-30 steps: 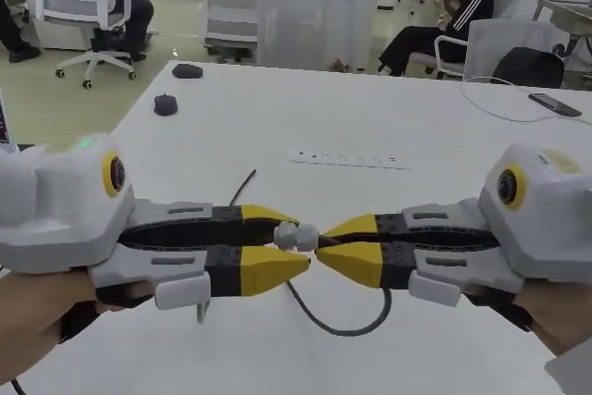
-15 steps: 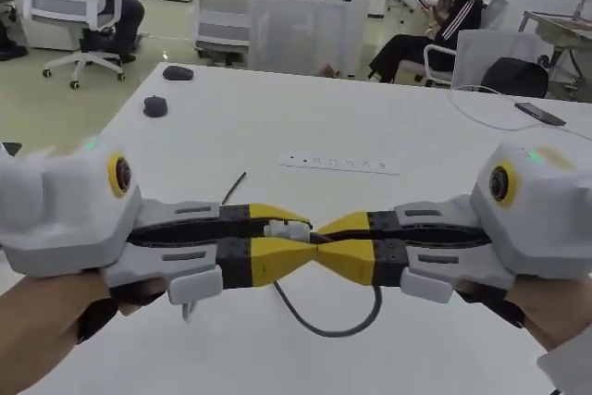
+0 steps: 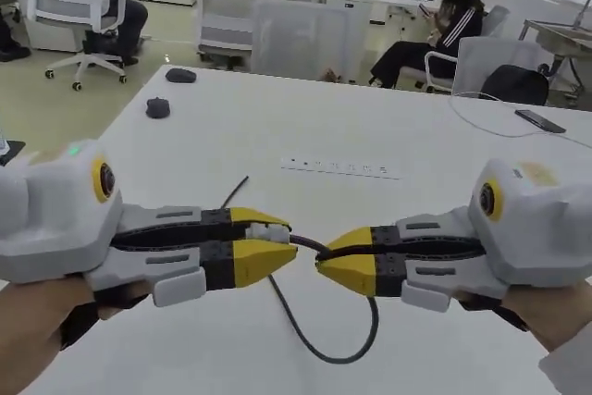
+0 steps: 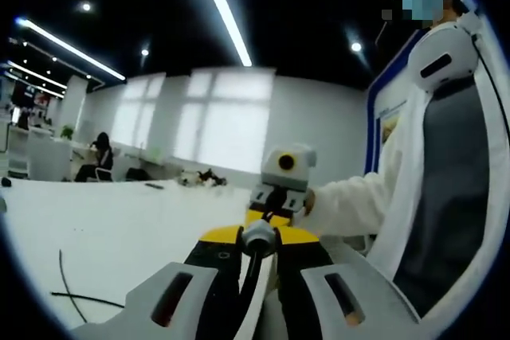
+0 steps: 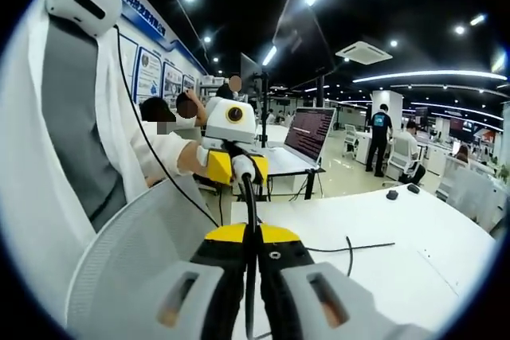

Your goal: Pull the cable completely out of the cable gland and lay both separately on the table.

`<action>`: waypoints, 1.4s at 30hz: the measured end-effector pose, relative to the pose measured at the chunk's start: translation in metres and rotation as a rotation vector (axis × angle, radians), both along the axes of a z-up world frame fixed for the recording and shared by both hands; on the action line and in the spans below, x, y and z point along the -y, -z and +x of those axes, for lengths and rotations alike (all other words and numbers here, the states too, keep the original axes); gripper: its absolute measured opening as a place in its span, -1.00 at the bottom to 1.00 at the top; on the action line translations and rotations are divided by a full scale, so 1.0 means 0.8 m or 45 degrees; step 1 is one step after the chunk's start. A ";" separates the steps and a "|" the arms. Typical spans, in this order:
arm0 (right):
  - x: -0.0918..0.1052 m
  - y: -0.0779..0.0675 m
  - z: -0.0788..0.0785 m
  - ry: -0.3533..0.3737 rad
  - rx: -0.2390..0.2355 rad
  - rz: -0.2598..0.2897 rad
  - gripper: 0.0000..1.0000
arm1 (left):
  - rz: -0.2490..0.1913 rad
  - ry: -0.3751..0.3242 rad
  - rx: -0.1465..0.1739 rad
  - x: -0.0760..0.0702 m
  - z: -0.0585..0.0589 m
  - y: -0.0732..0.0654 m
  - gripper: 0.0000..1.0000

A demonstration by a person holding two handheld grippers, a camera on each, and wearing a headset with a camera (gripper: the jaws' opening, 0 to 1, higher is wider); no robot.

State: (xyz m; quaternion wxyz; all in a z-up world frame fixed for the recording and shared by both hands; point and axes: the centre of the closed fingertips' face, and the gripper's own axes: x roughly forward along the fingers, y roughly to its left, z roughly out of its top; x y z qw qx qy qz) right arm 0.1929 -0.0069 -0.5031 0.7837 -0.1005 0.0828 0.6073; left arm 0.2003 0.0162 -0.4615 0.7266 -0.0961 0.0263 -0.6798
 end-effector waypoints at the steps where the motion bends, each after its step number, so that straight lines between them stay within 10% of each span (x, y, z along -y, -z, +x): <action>1: 0.004 0.006 0.001 0.010 0.000 -0.023 -0.96 | 0.000 -0.003 0.001 0.000 0.000 0.001 -0.68; 12: 0.034 0.049 0.003 0.076 -0.039 -0.157 -0.96 | -0.042 -0.043 -0.071 -0.003 -0.001 0.015 -0.67; 17: 0.034 0.059 0.004 0.094 -0.041 -0.192 -0.96 | 0.009 -0.045 -0.031 0.001 -0.003 0.020 -0.67; 26: 0.017 0.024 0.004 0.091 -0.013 -0.084 -0.56 | 0.026 -0.037 -0.025 0.006 -0.005 0.023 -0.67; 32: -0.019 -0.014 -0.009 -0.019 0.031 0.007 -0.60 | 0.064 -0.004 -0.009 0.012 -0.014 0.031 -0.67; 42: -0.030 -0.006 -0.011 -0.067 0.046 -0.026 -0.95 | 0.053 -0.012 -0.023 0.007 -0.011 0.031 -0.67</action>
